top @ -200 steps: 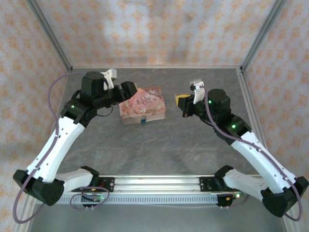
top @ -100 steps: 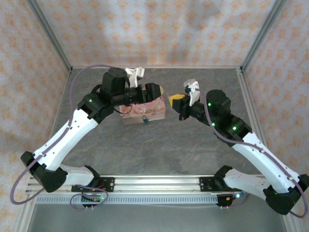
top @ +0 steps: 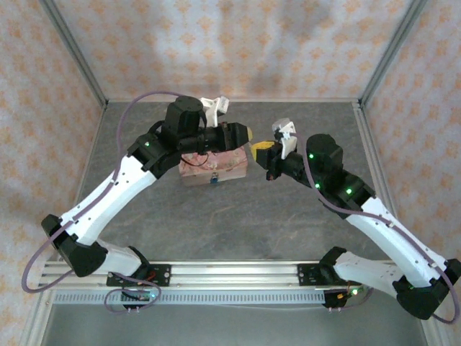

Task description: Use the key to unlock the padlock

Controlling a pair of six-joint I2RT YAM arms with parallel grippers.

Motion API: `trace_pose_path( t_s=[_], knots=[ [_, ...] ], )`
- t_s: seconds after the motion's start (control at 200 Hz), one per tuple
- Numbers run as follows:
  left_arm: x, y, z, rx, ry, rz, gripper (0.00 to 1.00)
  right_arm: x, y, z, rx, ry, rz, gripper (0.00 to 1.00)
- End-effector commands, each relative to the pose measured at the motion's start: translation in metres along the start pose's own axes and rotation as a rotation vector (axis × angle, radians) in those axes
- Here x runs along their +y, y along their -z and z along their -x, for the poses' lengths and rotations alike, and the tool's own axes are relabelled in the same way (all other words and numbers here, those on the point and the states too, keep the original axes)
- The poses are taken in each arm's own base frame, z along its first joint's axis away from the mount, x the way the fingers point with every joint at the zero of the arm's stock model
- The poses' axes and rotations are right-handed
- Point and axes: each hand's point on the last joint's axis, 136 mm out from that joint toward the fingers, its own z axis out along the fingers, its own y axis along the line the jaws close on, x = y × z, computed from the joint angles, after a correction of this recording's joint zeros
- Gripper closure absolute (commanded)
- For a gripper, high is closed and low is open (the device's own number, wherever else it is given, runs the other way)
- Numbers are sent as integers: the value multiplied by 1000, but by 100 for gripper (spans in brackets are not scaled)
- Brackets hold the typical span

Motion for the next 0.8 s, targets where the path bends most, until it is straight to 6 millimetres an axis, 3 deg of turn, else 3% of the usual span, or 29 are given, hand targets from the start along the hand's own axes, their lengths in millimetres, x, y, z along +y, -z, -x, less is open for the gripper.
trace_pose_path(
  t_s=[0.0,0.13,0.3,0.4,0.54,0.676,0.796],
  knots=[
    [-19,1,2,1,-40,-49,74,7,6,23,-65,38,16,100],
    [-21,-1,2,8,-46,-53,78,8,5,23,-64,43,21,100],
    [-14,-5,-1,22,-55,-14,68,8,6,25,-71,49,18,100],
    [-11,-6,-2,23,-55,-5,68,7,5,25,-71,49,13,100],
    [-11,-6,-2,22,-59,-5,80,7,5,26,-74,53,13,100],
    [-12,-5,-1,22,-67,-5,100,5,4,24,-68,46,1,100],
    [-9,-2,0,12,-100,19,100,-4,2,18,-51,-6,-42,62]
  ],
)
